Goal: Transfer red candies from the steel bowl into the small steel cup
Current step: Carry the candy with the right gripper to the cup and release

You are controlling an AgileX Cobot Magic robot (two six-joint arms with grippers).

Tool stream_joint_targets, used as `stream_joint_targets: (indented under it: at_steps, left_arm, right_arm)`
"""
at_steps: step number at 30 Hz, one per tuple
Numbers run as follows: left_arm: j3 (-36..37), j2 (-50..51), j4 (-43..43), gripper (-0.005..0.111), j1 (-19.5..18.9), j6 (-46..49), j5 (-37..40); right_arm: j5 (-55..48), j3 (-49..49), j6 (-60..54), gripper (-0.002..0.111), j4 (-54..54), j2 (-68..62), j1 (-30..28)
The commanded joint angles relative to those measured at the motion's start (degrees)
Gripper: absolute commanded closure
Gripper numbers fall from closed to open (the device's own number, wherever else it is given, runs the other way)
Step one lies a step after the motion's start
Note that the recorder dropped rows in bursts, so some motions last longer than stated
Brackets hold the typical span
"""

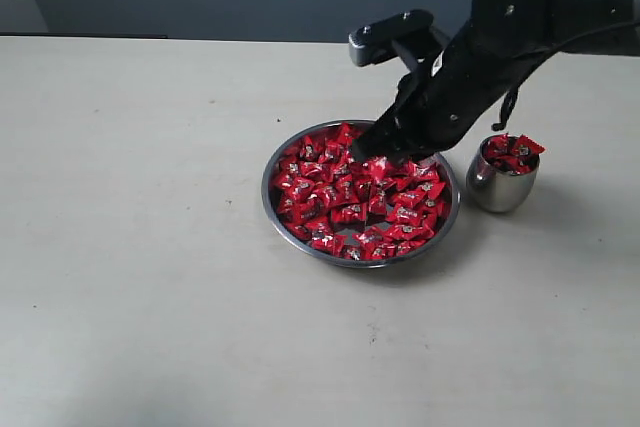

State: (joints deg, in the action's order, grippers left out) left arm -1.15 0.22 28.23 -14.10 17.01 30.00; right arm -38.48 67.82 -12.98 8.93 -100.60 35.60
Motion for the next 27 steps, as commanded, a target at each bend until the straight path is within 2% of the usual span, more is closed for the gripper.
stream_joint_targets:
  at_steps: [1,9,14,27]
  left_arm:
    - [0.1,-0.22,0.01,0.106,-0.09,-0.09,-0.3]
    - [0.1,-0.22,0.01,0.106,-0.09,-0.09,-0.3]
    - [0.1,-0.22,0.01,0.106,-0.09,-0.09,-0.3]
    - [0.1,-0.22,0.01,0.106,-0.09,-0.09,-0.3]
  right_arm:
    - [-1.63,-0.08,5.53,0.108,-8.61,4.08,-2.98]
    - [-4.77,-0.18,5.64,0.108,-8.93,5.36,-13.63]
    - [-4.77,-0.18,5.64,0.108,-8.93,5.36,-17.86]
    - [-1.17,-2.51,4.85,0.108,-8.93,0.96,-18.85]
